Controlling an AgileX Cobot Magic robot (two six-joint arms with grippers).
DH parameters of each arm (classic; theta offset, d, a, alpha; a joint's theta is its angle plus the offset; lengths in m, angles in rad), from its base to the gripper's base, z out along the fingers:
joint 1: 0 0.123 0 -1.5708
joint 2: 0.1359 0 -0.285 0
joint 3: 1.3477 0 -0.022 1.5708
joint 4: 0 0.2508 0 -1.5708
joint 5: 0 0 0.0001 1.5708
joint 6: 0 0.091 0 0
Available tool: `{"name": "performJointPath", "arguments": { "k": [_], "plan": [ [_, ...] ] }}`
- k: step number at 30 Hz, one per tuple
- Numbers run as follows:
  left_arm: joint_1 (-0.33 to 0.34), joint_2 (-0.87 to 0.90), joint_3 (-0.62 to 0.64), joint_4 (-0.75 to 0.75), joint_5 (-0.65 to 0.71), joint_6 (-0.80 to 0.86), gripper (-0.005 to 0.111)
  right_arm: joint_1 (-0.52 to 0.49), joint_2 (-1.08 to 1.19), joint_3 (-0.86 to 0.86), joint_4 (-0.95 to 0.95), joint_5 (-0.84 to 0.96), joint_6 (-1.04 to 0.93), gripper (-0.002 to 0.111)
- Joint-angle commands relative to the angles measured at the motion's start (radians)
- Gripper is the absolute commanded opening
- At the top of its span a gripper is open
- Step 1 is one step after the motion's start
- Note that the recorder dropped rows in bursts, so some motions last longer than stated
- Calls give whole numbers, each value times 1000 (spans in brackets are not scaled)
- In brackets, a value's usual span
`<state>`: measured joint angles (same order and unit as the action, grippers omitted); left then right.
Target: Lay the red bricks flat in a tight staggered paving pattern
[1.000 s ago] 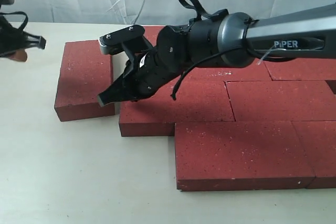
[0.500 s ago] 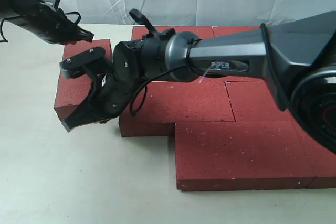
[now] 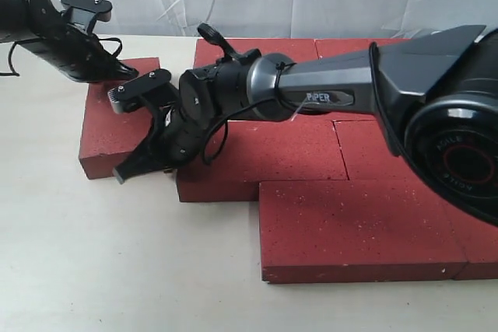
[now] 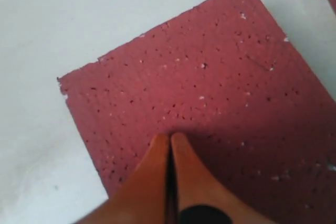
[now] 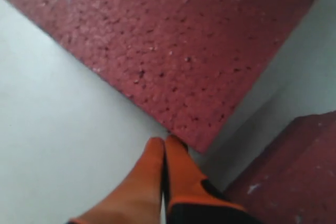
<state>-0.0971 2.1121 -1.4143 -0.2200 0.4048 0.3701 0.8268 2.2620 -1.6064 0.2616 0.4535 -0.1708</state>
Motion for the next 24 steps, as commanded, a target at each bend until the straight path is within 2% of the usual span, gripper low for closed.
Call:
{"name": "performJointPath", "arguments": {
  "k": [1, 4, 9, 15, 24],
  "plan": [
    [38, -1, 7, 43, 152, -56, 0, -40, -2, -7, -13, -87, 36, -1],
    [48, -21, 7, 48, 211, -74, 0, -58, -2, -7, -2, -132, 44, -1],
    [48, -52, 7, 94, 326, -204, 0, -60, -2, -15, 21, -181, 44, -1],
    [48, -89, 7, 102, 509, -215, 0, -60, -4, -60, 37, -162, 44, -1],
    [48, -165, 5, 130, 531, -240, 0, -60, -84, -82, 19, 12, 44, -1]
  ]
}}
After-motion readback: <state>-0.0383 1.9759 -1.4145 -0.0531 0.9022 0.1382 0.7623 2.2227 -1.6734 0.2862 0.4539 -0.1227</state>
